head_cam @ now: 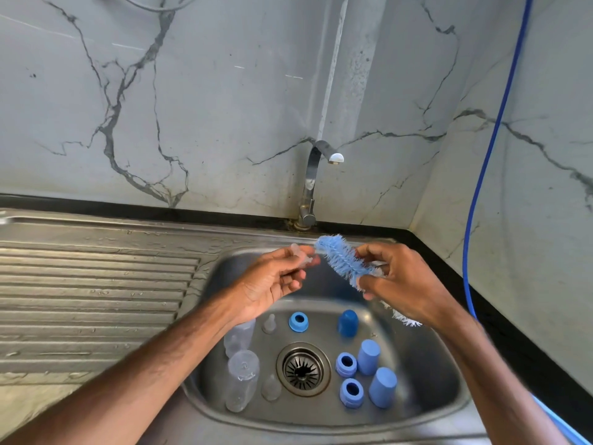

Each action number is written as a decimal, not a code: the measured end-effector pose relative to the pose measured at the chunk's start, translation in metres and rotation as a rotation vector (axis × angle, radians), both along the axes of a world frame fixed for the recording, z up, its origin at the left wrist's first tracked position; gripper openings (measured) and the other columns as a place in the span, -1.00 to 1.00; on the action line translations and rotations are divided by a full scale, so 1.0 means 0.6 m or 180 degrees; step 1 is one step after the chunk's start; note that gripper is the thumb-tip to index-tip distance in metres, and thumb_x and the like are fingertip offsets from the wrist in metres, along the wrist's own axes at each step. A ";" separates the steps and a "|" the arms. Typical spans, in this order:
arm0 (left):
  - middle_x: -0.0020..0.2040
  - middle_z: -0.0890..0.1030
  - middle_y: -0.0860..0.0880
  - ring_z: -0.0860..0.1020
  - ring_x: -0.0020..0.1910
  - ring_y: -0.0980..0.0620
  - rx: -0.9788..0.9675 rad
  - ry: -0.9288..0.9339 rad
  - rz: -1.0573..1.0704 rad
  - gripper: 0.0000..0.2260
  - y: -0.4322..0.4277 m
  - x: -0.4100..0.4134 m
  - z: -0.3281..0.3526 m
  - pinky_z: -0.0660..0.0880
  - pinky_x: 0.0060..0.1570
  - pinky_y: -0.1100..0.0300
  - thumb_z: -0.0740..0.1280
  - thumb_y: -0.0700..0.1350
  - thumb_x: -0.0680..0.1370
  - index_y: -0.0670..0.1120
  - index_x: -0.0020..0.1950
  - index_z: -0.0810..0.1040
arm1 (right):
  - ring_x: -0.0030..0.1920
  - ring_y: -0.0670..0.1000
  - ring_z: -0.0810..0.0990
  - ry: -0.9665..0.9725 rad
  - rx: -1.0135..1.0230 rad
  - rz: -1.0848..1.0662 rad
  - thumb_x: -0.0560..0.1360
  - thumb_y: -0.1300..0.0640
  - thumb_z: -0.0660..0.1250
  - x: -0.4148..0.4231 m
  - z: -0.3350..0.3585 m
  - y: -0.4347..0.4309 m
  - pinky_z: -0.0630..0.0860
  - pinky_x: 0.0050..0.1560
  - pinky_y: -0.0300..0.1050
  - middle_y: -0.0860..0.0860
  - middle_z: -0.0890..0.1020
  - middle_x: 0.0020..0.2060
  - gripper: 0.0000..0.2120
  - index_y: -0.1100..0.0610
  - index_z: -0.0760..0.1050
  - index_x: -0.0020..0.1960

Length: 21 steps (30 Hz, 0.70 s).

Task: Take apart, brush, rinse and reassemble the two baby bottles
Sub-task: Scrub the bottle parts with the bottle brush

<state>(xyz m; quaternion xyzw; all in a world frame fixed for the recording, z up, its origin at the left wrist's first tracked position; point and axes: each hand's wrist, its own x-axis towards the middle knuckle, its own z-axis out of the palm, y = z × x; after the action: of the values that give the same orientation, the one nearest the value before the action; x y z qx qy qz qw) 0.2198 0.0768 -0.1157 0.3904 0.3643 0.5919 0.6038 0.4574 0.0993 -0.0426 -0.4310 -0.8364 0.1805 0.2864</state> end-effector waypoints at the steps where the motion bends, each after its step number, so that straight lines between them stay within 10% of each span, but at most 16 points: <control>1: 0.19 0.70 -0.13 0.57 -0.18 0.11 -0.0009 0.0033 -0.0028 -0.77 0.002 0.003 -0.003 0.59 -0.19 0.30 0.37 -0.14 0.62 -0.12 0.26 0.67 | -0.20 -0.30 0.64 -0.0017 0.0077 0.0034 0.46 0.25 0.51 -0.001 0.000 -0.001 0.64 -0.05 -0.16 -0.21 0.68 -0.03 -0.68 -0.04 0.65 0.15; 21: 0.00 0.74 -0.17 0.58 -0.22 0.06 0.0840 0.1169 0.0156 -0.71 0.008 0.038 -0.019 0.56 -0.21 0.29 0.52 -0.04 0.52 -0.16 0.17 0.72 | -0.18 -0.02 0.76 0.0759 -0.0502 0.0021 0.52 0.21 0.52 -0.011 -0.033 0.029 0.71 -0.25 0.01 -0.11 0.75 -0.05 -0.71 0.03 0.62 0.21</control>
<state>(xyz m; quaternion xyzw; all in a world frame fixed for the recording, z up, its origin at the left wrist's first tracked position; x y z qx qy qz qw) 0.2428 0.0817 -0.1272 0.5582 0.3970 0.5678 0.4565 0.4507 0.1167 -0.0627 -0.4249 -0.7811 0.2965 0.3484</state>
